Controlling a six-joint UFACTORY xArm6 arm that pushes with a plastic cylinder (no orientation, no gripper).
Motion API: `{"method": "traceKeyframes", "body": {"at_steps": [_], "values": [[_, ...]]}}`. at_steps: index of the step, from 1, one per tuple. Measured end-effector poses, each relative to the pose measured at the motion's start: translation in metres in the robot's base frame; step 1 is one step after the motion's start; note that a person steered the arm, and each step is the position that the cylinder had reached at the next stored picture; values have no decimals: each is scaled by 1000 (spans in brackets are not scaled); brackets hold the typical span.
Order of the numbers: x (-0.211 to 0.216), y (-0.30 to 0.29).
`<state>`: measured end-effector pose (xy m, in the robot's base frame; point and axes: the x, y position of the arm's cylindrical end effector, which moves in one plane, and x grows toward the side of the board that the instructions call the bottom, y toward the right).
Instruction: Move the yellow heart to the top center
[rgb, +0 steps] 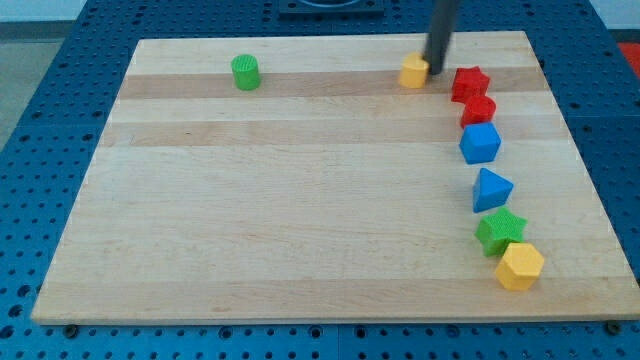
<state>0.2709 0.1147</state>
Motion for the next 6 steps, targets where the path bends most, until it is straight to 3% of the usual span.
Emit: {"method": "traceKeyframes", "body": {"at_steps": [2, 4, 6], "values": [[1, 16], [23, -38], [54, -45]]}}
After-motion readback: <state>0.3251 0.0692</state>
